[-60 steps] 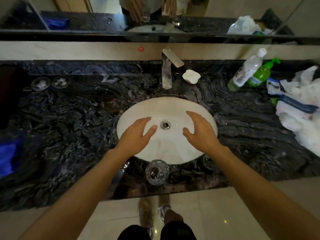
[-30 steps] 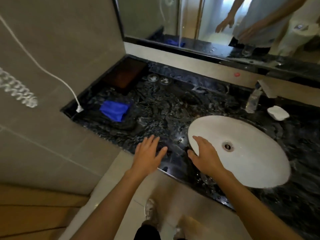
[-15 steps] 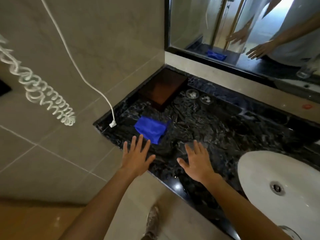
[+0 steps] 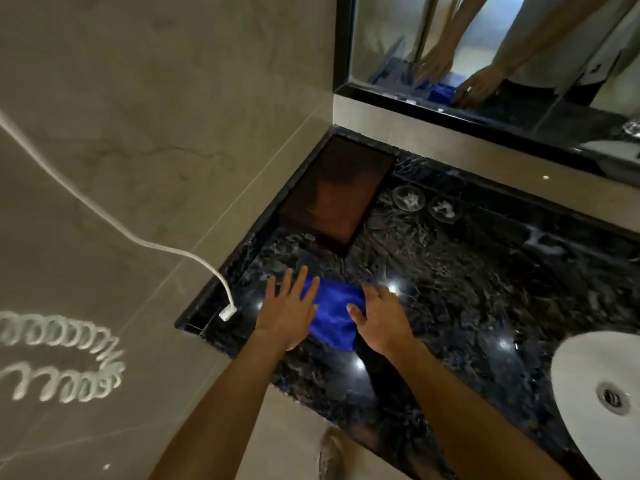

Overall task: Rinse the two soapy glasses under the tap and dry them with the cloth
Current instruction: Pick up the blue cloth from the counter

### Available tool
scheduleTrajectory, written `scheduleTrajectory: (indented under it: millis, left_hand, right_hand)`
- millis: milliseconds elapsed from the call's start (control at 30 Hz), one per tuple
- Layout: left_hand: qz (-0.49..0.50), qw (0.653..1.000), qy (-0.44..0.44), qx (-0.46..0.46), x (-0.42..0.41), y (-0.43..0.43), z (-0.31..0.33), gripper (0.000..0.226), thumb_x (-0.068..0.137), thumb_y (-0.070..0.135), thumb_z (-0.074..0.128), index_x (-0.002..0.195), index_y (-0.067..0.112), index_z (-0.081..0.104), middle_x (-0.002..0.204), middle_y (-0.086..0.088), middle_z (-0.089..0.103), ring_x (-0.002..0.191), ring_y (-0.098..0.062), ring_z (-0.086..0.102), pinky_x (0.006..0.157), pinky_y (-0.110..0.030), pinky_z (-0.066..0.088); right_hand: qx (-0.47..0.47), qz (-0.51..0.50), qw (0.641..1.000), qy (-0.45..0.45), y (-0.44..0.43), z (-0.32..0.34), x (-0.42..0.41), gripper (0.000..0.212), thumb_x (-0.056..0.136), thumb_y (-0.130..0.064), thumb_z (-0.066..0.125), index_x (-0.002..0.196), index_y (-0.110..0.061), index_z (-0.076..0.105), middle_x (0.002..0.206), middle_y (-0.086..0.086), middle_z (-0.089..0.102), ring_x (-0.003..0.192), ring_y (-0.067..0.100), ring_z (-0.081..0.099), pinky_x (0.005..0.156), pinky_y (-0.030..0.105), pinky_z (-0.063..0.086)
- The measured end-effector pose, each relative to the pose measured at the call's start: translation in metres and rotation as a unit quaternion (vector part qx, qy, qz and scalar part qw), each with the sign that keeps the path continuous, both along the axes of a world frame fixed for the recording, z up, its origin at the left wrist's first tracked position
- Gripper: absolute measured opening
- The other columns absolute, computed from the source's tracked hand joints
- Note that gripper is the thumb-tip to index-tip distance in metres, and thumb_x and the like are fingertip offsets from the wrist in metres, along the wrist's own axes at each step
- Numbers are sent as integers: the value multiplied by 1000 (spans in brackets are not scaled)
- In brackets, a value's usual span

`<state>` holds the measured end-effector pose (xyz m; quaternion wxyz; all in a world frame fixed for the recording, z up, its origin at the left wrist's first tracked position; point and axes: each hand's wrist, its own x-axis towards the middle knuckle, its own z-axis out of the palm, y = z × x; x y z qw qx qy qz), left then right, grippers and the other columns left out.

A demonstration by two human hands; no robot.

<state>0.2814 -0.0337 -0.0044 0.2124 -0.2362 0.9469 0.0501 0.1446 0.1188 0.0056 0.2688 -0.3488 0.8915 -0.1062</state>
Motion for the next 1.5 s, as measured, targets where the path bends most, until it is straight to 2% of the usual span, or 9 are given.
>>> scheduleTrajectory:
  millis: [200, 333, 500, 600, 733, 933, 1167, 1267, 1500]
  left_hand:
    - [-30, 998, 49, -7, -14, -14, -9, 58, 109, 35, 34, 161, 13, 19, 155, -15, 34, 138, -35, 40, 114, -48, 33]
    - [14, 988, 134, 73, -21, -18, -3, 37, 103, 25, 52, 135, 8, 52, 132, -14, 46, 113, -35, 55, 93, -45, 47]
    - [97, 930, 268, 230, -18, -9, 22, 24, 97, 23, 66, 118, 11, 63, 114, -4, 60, 98, -24, 62, 83, -32, 47]
    - [85, 902, 302, 296, -23, 15, 55, 22, 98, 27, 67, 119, 19, 66, 100, 2, 71, 91, -15, 66, 74, -24, 46]
    - [77, 866, 342, 356, -36, 61, 101, 26, 97, 30, 69, 122, 24, 70, 105, 7, 75, 97, -8, 69, 83, -22, 53]
    - [50, 825, 382, 415, -63, 158, 156, 19, 94, 22, 73, 111, 31, 72, 99, 15, 74, 89, -2, 69, 77, -19, 53]
    - [-24, 771, 369, 519, -79, 302, 209, 19, 96, 17, 68, 109, 31, 72, 106, 11, 74, 99, -9, 70, 80, -25, 56]
    - [-62, 766, 348, 536, -84, 366, 226, 19, 97, 21, 68, 115, 25, 72, 108, 10, 74, 101, -13, 71, 81, -29, 59]
    - [-127, 781, 315, 525, -89, 475, 235, 20, 97, 25, 67, 117, 23, 71, 107, 13, 72, 101, -10, 70, 80, -26, 58]
  right_hand:
    - [-19, -21, 1000, -7, -18, -13, -9, 46, 102, -36, 57, 141, -13, 52, 138, 12, 52, 126, 28, 53, 105, 34, 43]
    - [-68, -40, 997, -23, -17, -9, -8, 32, 102, -27, 57, 131, -12, 59, 131, 11, 54, 116, 27, 59, 100, 34, 47]
    - [-187, -94, 976, -57, 19, 20, -19, 23, 99, -22, 65, 118, -10, 63, 90, 1, 64, 86, 24, 66, 71, 21, 40]
    - [-250, -113, 960, -53, 58, 50, -34, 21, 95, -20, 70, 115, -14, 66, 89, -3, 65, 75, 13, 62, 69, 13, 44]
    - [-310, -129, 940, -68, 121, 92, -54, 25, 94, -23, 72, 119, -17, 70, 100, -3, 75, 88, 10, 71, 83, 29, 60]
    - [-381, -182, 898, -121, 231, 144, -55, 10, 98, -25, 66, 106, -20, 70, 97, -2, 75, 92, 12, 72, 82, 35, 59]
    - [-521, -260, 774, -249, 375, 181, -28, 40, 87, -35, 71, 102, 1, 60, 97, 19, 69, 90, 29, 65, 83, 42, 51]
    - [-559, -270, 719, -312, 436, 192, -14, 65, 80, -34, 77, 128, 6, 57, 123, 25, 68, 113, 36, 66, 95, 49, 52]
    - [-557, -326, 677, -355, 543, 190, 14, 41, 100, -29, 58, 136, -8, 61, 132, 17, 67, 124, 36, 63, 108, 54, 46]
